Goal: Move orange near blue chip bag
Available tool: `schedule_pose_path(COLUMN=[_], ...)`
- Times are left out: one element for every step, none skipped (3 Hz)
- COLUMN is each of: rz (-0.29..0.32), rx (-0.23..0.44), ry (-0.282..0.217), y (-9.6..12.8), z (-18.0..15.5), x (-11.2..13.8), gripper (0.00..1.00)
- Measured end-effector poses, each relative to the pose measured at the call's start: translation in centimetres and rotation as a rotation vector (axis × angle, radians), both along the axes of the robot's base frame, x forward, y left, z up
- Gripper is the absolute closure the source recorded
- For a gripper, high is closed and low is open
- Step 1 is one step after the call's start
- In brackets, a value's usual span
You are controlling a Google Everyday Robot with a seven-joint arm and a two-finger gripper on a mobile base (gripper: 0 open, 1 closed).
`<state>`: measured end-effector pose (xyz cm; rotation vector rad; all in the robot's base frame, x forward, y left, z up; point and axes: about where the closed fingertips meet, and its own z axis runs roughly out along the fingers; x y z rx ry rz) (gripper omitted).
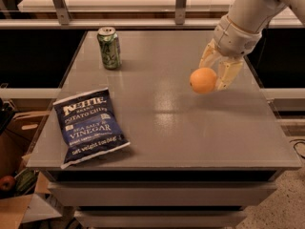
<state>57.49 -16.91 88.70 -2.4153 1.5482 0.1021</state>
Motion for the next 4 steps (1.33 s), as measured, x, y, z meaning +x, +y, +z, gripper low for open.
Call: schedule_pose_path(rz=[0.04, 0.151, 0.291, 0.414], rx=[-0.006, -0.008, 0.006, 0.018], ry=[-0.001, 0.004, 0.012, 0.016], y=[1.5, 5.3, 10.6, 15.6], z=[-0.2, -0.2, -0.6, -1.0], x=[1.0, 2.0, 2.4, 1.4], gripper=[1.0, 1.0, 1.0, 1.0])
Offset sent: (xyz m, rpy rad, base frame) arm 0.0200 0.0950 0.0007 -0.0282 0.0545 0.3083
